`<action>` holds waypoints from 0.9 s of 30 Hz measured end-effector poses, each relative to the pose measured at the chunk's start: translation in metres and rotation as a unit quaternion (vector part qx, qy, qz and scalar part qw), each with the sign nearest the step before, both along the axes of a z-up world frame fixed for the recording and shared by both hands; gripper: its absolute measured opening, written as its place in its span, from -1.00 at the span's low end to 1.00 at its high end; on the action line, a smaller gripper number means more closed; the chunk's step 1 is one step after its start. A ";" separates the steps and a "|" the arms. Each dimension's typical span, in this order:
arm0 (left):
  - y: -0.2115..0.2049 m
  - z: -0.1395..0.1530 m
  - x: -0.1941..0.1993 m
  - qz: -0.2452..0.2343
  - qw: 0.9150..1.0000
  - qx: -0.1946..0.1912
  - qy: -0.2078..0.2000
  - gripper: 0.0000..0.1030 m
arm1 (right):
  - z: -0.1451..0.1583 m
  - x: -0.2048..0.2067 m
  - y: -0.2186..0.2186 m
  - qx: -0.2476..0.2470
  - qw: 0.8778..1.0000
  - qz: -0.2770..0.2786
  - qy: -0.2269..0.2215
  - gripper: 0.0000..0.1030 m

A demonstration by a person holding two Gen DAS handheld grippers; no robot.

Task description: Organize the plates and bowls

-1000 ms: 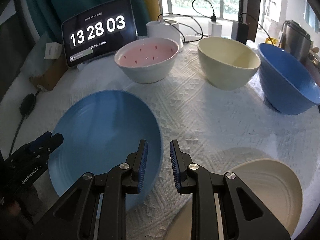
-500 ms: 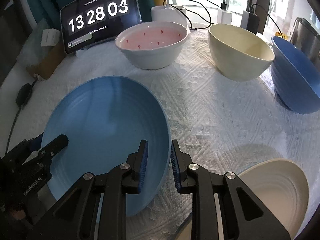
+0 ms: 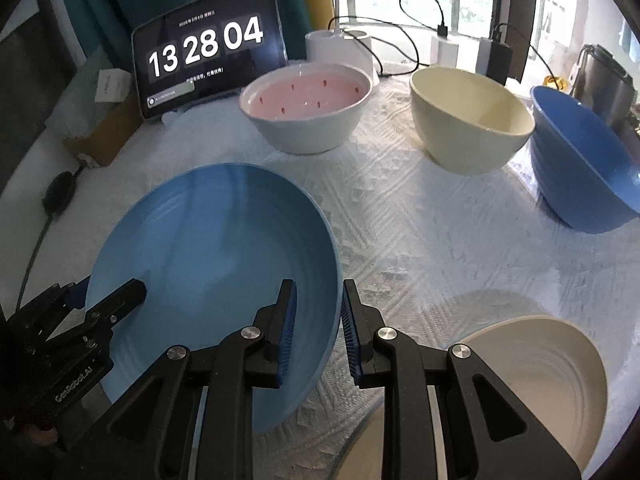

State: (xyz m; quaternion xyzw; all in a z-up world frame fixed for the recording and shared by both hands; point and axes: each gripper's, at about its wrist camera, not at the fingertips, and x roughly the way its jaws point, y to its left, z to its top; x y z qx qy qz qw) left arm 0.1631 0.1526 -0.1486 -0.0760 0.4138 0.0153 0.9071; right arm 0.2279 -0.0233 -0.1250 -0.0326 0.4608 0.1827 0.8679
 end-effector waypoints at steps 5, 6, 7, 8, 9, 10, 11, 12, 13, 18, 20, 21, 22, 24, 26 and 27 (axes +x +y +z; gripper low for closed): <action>-0.007 0.009 -0.004 -0.004 1.000 0.003 -0.007 -0.13 | 0.008 -0.006 -0.008 0.007 1.000 -0.004 -0.012 -0.53; -0.009 0.012 -0.005 -0.004 1.000 0.004 -0.009 -0.13 | 0.009 -0.008 -0.010 0.008 1.000 -0.004 -0.014 -0.53; -0.010 0.014 -0.006 -0.005 1.000 0.005 -0.011 -0.13 | 0.010 -0.009 -0.012 0.009 1.000 -0.005 -0.015 -0.53; -0.011 0.016 -0.007 -0.005 1.000 0.006 -0.013 -0.13 | 0.012 -0.010 -0.014 0.010 1.000 -0.006 -0.017 -0.53; -0.013 0.019 -0.009 -0.005 1.000 0.007 -0.015 -0.13 | 0.013 -0.011 -0.014 0.011 1.000 -0.007 -0.019 -0.53; -0.013 0.021 -0.010 -0.005 1.000 0.008 -0.017 -0.13 | 0.015 -0.013 -0.016 0.013 1.000 -0.007 -0.022 -0.53; -0.014 0.022 -0.011 -0.004 1.000 0.009 -0.018 -0.13 | 0.016 -0.014 -0.018 0.015 1.000 -0.007 -0.024 -0.53; -0.015 0.025 -0.013 -0.003 1.000 0.009 -0.021 -0.13 | 0.018 -0.016 -0.020 0.019 1.000 -0.008 -0.024 -0.53; -0.016 0.027 -0.014 -0.004 1.000 0.009 -0.023 -0.13 | 0.020 -0.017 -0.022 0.023 0.999 -0.008 -0.024 -0.53; -0.022 0.036 -0.022 -0.005 0.999 0.011 -0.037 -0.13 | 0.031 -0.027 -0.030 0.029 0.999 -0.009 -0.039 -0.53; -0.026 0.038 -0.025 -0.007 0.999 0.013 -0.042 -0.13 | 0.035 -0.031 -0.034 0.032 0.998 -0.011 -0.044 -0.53; -0.027 0.040 -0.027 -0.007 0.999 0.014 -0.044 -0.13 | 0.036 -0.033 -0.036 0.033 0.998 -0.012 -0.046 -0.53; -0.028 0.041 -0.028 -0.008 0.999 0.015 -0.045 -0.13 | 0.037 -0.035 -0.037 0.033 0.998 -0.013 -0.048 -0.53; -0.031 0.043 -0.032 -0.010 0.999 0.016 -0.048 -0.13 | 0.039 -0.039 -0.041 0.035 0.998 -0.015 -0.052 -0.53; -0.035 0.045 -0.035 -0.012 0.998 0.018 -0.052 -0.13 | 0.041 -0.042 -0.044 0.037 0.998 -0.016 -0.054 -0.53; -0.037 0.047 -0.036 -0.014 0.998 0.019 -0.054 -0.13 | 0.042 -0.044 -0.046 0.038 0.998 -0.017 -0.055 -0.53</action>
